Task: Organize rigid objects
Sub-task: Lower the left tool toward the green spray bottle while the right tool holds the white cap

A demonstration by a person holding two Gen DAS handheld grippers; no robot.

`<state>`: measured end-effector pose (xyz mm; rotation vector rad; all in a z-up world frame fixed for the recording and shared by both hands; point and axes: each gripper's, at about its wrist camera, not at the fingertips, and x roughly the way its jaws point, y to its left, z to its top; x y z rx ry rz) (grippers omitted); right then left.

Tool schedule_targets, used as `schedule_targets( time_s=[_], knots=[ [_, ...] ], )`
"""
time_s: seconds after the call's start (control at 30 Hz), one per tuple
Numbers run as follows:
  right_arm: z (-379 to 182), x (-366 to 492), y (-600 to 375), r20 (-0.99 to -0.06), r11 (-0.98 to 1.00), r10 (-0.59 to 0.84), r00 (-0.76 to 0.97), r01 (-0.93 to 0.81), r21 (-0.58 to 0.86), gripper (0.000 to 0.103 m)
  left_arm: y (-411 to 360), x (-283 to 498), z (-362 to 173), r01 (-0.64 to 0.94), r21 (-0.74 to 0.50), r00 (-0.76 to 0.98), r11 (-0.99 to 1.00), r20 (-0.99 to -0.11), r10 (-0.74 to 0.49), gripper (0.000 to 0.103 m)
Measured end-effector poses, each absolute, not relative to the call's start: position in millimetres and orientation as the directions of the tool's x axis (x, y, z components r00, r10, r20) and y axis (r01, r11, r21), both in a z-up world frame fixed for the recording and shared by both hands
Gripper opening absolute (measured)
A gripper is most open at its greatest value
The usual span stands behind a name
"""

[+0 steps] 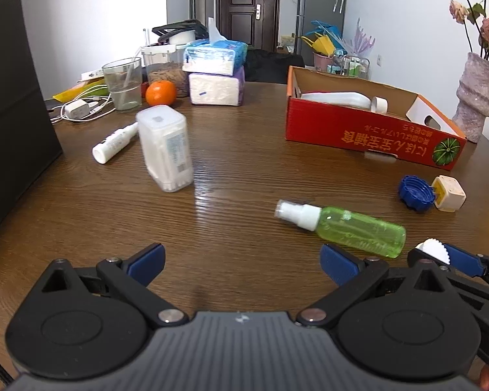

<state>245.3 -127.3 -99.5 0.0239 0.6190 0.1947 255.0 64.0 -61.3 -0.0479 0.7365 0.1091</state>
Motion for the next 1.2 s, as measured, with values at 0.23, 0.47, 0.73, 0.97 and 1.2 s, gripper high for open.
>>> schedule_targets(
  time_s=[0.23,0.47,0.73,0.97,1.2],
  knots=[
    [-100,252,-160,-0.559,0.985,0.17,0.811,-0.134,0.105,0.039,34,268,-65,-0.116,0.005,0.712,0.993,-0.696,0.087,0.103],
    [-100,258,-192,-0.548,0.987,0.154,0.822,-0.098,0.131,0.039,3,281,-70,-0.117,0.019,0.685,0.993,-0.723,0.094,0.103],
    [-102,263,-221,-0.544,0.988,0.142,0.827,-0.082,0.133,0.039,-21,294,-73,-0.174,0.017,0.666,0.985,-0.735,0.13,0.103],
    [-102,266,-242,-0.538,0.988,0.133,0.832,-0.065,0.144,0.039,-38,304,-77,-0.22,0.03,0.651,0.975,-0.74,0.169,0.103],
    [-103,266,-253,-0.536,0.987,0.125,0.835,-0.049,0.153,0.039,-42,314,-92,-0.251,0.054,0.607,0.966,-0.769,0.201,0.103]
  ],
)
